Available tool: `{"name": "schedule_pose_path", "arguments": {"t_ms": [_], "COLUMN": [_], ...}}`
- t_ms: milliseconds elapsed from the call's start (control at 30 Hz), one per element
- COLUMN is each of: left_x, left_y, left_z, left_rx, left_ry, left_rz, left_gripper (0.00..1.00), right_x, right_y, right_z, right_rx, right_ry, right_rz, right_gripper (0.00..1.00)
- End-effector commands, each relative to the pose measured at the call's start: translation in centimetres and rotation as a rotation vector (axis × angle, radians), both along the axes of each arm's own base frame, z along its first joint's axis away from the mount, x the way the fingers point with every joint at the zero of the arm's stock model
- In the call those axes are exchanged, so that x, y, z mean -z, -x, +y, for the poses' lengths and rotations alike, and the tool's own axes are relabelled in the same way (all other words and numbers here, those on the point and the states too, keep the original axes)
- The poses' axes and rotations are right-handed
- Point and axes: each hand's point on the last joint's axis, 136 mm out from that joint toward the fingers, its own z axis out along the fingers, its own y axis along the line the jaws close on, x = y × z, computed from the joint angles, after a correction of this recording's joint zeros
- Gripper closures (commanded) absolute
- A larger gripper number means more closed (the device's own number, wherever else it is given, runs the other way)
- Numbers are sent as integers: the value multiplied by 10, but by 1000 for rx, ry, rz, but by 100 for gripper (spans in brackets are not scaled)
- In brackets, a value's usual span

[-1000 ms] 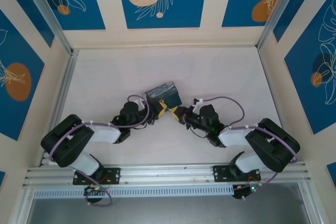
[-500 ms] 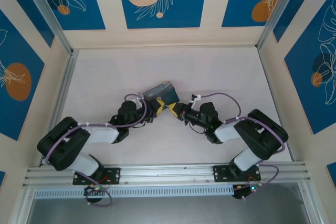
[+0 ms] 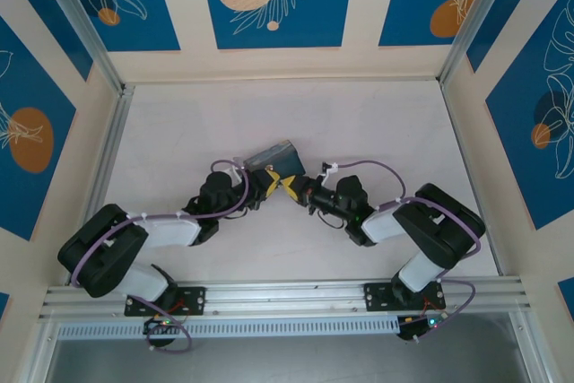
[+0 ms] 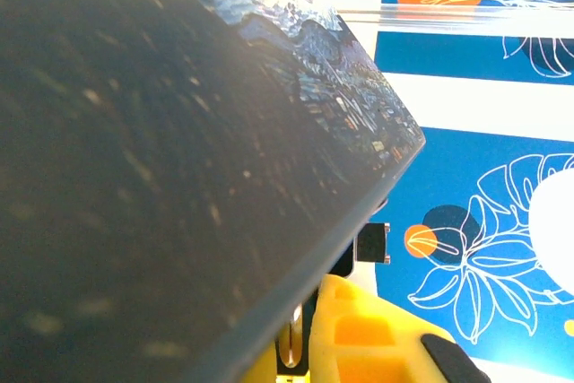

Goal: Unlock a padlock with a key

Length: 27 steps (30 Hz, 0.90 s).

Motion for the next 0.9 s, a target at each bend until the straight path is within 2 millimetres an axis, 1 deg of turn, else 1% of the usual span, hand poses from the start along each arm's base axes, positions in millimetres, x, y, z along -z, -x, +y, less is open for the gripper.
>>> {"name": "schedule_pose_path", "arguments": {"t_ms": [0, 100, 200, 367, 467, 500, 533, 700, 767, 867], "left_x": [-33, -28, -17, 16, 30, 33, 37, 48, 50, 53], "left_y": [12, 18, 21, 26, 26, 25, 25, 20, 18, 15], "left_z": [-19, -24, -25, -16, -7, -5, -1, 9, 11, 12], "left_rx": [112, 149, 163, 170, 152, 144, 129, 72, 63, 63], "left_ry": [39, 9, -18, -144, -212, -226, -236, -257, -265, -279], "left_rz": [-89, -85, -73, -66, -82, -83, -78, -52, -45, -42], "left_gripper": [100, 100, 100, 100, 100, 100, 100, 100, 100, 100], "right_x": [-14, -14, -13, 3, 12, 14, 16, 27, 33, 43], "right_y": [-7, -14, -18, -20, -21, -21, -21, -16, -11, 0], "right_z": [11, 16, 21, 17, 11, 9, 6, -7, -14, -24], "right_rx": [-13, -17, -24, -17, -8, -6, -2, 12, 15, 3], "right_ry": [-41, -46, -57, -55, -47, -44, -41, -15, 2, 53], "right_rz": [-30, -26, -14, 36, 59, 64, 65, 83, 97, 129], "right_gripper": [100, 100, 100, 100, 100, 95, 89, 51, 44, 40]}}
